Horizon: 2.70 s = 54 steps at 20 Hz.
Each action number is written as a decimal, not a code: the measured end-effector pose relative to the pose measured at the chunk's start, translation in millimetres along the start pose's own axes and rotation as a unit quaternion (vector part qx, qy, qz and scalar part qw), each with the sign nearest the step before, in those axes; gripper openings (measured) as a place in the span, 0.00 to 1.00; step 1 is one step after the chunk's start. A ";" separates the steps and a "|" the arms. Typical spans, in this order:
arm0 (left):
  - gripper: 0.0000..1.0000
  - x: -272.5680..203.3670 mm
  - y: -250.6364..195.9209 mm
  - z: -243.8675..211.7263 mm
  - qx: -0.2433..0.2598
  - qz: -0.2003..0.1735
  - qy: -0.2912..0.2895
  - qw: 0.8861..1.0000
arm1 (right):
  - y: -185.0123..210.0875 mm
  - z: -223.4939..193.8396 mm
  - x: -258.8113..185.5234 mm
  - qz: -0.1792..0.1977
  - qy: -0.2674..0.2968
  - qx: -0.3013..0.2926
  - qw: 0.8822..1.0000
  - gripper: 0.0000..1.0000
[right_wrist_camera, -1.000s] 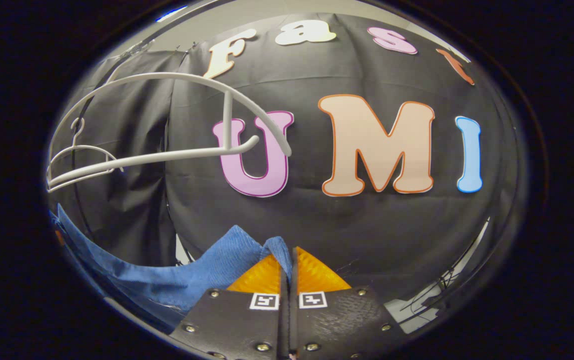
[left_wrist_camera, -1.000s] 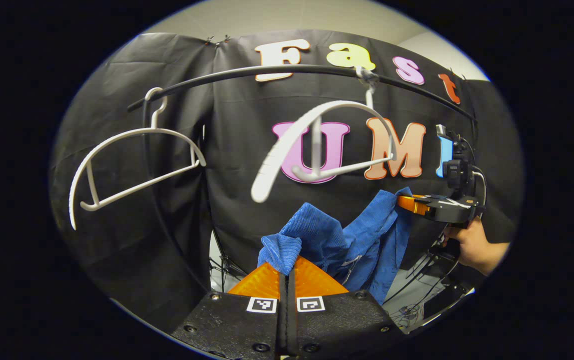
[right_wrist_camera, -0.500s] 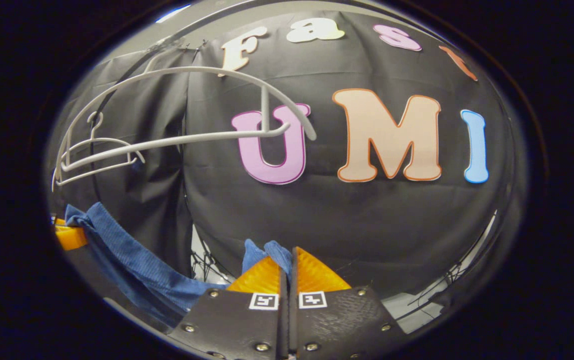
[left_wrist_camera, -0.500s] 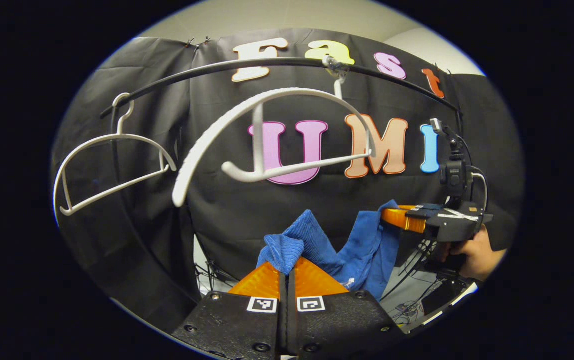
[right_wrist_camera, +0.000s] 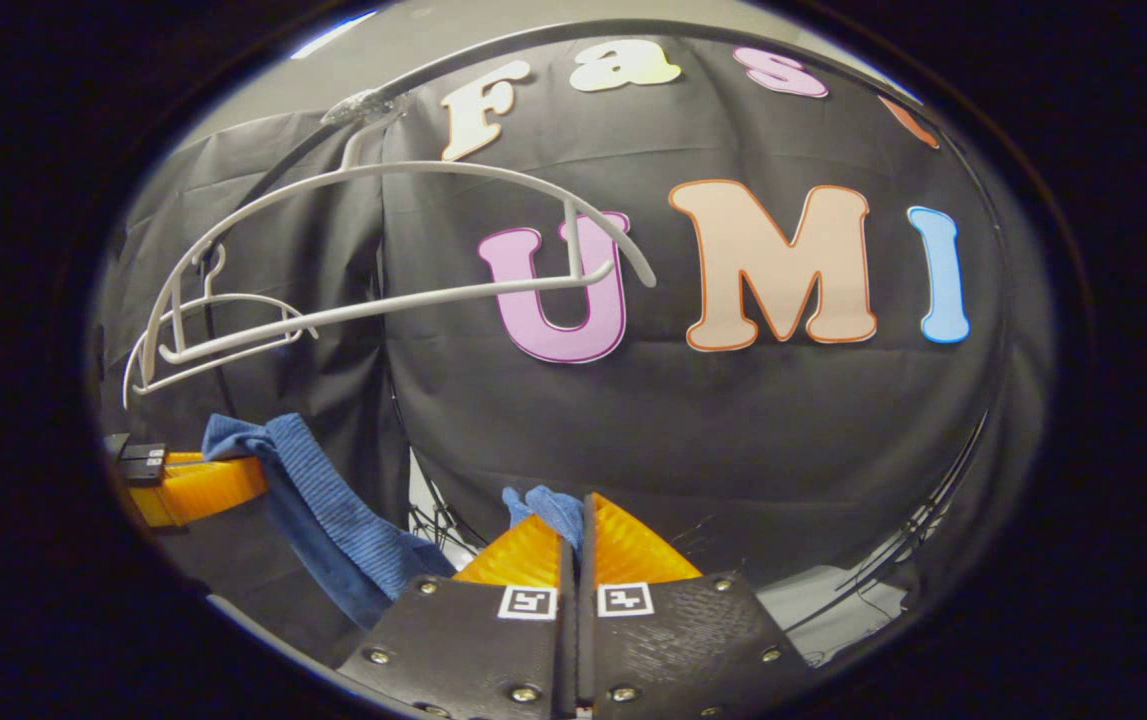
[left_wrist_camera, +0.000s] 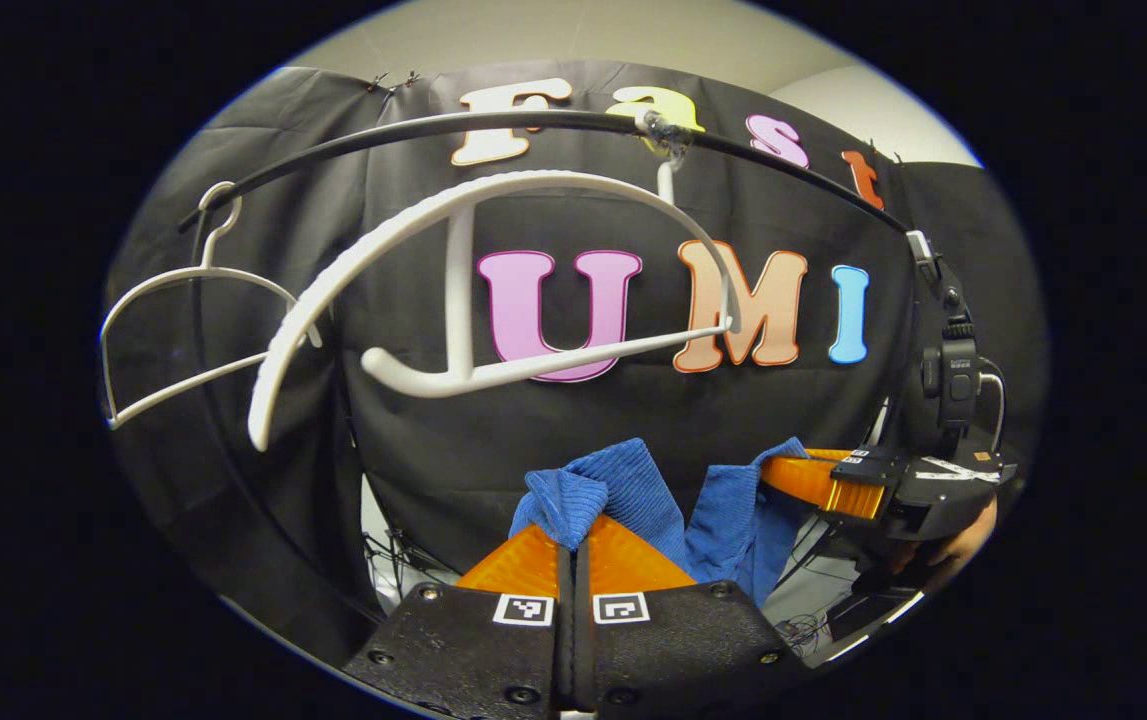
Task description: Grasp the clothes on the hanger with both hands and then place them into the laundry hamper below.
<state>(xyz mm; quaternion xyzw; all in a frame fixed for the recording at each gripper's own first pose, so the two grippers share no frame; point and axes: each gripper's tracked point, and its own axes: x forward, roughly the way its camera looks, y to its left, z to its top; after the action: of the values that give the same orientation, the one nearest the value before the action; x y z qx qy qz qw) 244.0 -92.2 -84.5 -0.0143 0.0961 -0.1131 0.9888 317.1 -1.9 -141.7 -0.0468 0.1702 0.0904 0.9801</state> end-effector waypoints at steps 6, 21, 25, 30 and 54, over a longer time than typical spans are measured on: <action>0.00 6.8 -20.4 36.3 0.006 -0.035 -0.038 0.999 | 22.3 24.8 -18.8 0.003 -0.020 0.007 1.000 0.01; 0.00 32.5 -52.9 96.3 -0.015 -0.072 -0.090 0.993 | 26.5 85.9 -30.5 -0.012 -0.060 0.060 0.996 0.01; 0.00 40.8 -54.0 81.8 0.000 -0.079 -0.090 0.993 | 32.4 71.7 -20.1 0.001 -0.040 0.058 0.998 0.01; 0.00 58.5 -40.3 47.7 -0.003 -0.072 -0.065 0.995 | 35.9 43.5 -1.0 0.018 -0.008 0.073 0.997 0.01; 0.00 91.9 -4.1 -102.5 0.004 -0.061 0.087 0.994 | 25.1 -154.7 33.1 -0.012 0.187 0.093 0.978 0.01</action>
<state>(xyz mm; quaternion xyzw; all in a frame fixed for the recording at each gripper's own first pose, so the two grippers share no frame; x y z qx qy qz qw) 311.2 -117.6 -202.0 -0.0059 0.1802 -0.1743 0.9680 292.6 9.0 -299.7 0.0269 0.3575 0.0517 0.9321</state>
